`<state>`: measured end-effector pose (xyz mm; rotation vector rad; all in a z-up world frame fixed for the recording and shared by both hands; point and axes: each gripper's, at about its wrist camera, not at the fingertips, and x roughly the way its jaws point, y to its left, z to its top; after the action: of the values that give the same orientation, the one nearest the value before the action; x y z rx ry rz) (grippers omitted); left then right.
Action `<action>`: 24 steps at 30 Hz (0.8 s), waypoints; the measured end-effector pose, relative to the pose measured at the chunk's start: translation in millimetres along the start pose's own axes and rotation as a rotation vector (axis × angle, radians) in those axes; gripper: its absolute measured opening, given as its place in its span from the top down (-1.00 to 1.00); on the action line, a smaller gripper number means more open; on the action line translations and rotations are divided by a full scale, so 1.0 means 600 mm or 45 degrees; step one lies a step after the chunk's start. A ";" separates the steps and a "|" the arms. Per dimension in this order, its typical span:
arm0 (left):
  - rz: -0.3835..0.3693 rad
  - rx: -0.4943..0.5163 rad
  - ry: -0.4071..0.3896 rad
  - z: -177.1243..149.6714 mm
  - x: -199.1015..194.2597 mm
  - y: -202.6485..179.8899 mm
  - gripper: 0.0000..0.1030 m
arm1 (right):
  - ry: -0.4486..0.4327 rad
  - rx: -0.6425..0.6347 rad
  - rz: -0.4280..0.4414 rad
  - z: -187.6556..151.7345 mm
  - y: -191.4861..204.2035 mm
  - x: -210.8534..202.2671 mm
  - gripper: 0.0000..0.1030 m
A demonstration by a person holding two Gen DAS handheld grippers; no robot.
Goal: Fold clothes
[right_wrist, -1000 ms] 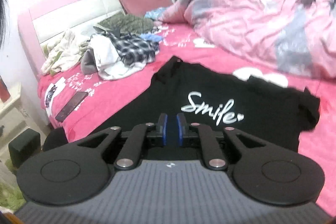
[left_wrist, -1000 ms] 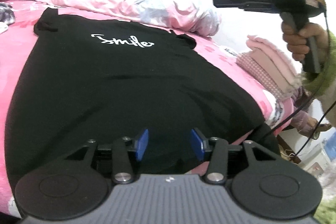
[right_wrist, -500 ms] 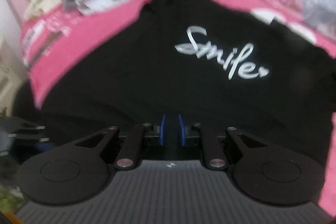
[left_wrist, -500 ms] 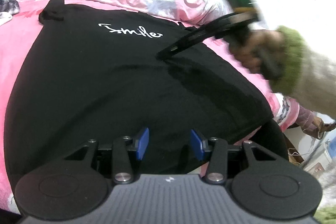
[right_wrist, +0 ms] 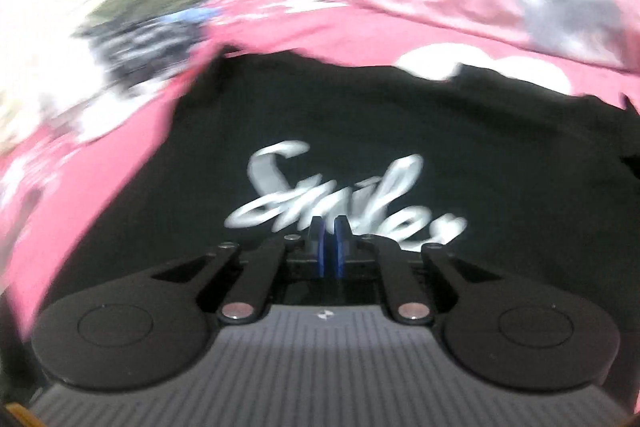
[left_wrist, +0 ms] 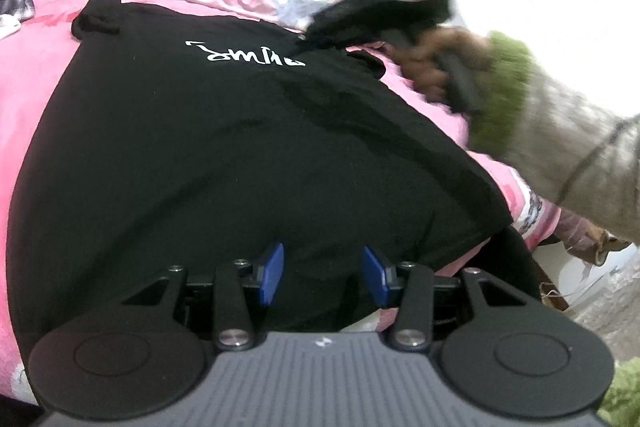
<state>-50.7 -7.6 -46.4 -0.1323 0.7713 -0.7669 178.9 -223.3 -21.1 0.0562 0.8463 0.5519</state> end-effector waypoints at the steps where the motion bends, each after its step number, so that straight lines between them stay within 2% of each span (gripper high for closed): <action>1: -0.006 -0.002 -0.005 -0.001 -0.001 0.002 0.11 | 0.050 -0.040 0.076 -0.011 0.019 -0.011 0.89; 4: -0.008 -0.005 -0.017 -0.007 -0.002 0.003 0.11 | 0.212 -0.233 0.226 -0.048 0.089 -0.015 0.89; 7: 0.012 -0.009 -0.025 -0.013 -0.006 -0.003 0.12 | 0.285 -0.330 0.224 -0.051 0.128 0.051 0.95; 9: 0.023 -0.007 -0.026 -0.018 -0.011 -0.007 0.12 | 0.235 -0.238 0.240 -0.020 0.122 0.102 1.00; 12: 0.026 -0.002 -0.023 -0.022 -0.016 -0.009 0.12 | 0.114 -0.111 0.164 0.032 0.110 0.146 1.00; 14: 0.016 -0.007 -0.028 -0.025 -0.018 -0.007 0.12 | 0.100 -0.085 0.181 0.046 0.116 0.140 0.89; 17: -0.019 -0.025 -0.041 -0.030 -0.020 0.002 0.11 | 0.125 -0.131 0.261 0.048 0.137 0.109 0.89; 19: -0.036 -0.030 -0.042 -0.032 -0.021 0.006 0.11 | 0.226 -0.242 0.372 0.022 0.159 0.073 0.89; 21: -0.050 -0.033 -0.042 -0.034 -0.023 0.010 0.11 | 0.345 -0.308 0.444 -0.003 0.177 0.071 0.89; 23: -0.054 -0.033 -0.040 -0.035 -0.024 0.011 0.11 | 0.423 -0.373 0.442 -0.022 0.196 0.096 0.93; 24: -0.053 -0.034 -0.039 -0.035 -0.024 0.011 0.11 | 0.407 -0.378 0.424 -0.021 0.202 0.113 0.94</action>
<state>-67.8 10.4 -55.8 -0.1842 0.7520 -0.7924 152.5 -88.5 -44.7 -0.1696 1.0645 1.0139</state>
